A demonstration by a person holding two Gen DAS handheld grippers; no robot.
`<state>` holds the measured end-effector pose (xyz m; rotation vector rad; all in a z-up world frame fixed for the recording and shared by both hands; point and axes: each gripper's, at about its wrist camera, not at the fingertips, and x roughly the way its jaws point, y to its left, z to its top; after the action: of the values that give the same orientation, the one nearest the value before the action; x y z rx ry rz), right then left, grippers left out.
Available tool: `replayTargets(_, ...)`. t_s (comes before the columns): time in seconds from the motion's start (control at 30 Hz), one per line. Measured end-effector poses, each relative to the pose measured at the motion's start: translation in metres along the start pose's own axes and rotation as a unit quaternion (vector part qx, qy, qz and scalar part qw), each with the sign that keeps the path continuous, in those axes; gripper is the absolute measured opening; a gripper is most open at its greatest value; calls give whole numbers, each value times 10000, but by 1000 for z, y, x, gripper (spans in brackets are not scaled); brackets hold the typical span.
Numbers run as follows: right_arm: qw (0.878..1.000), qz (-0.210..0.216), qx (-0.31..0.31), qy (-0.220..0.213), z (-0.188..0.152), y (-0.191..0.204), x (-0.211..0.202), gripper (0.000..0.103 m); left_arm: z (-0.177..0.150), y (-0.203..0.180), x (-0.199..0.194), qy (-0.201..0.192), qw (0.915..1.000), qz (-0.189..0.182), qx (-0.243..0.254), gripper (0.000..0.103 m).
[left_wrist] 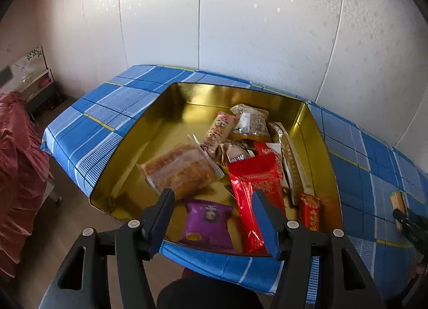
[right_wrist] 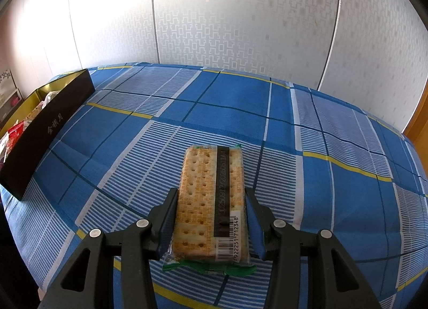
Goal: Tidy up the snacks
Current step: 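Carry the cracker packet over the tray with the right tool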
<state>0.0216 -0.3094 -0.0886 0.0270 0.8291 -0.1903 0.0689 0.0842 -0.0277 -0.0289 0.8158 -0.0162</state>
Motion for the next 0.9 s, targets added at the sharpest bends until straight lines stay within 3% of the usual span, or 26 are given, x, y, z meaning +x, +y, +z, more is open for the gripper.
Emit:
replayTargets(0.6,9997,-227,128,10,-1,4,1,48,-7,21,-10,-130,9995,101,-273,61)
replayTargets(0.73,9988,-391,152,257,7,11,1,48,-4,34,-15,-236,9986,227,-425,61)
replayTargets(0.9,9999,166,4,-18,30,42,-27,48,-2,56,-16,-295,9965,387,-679,61)
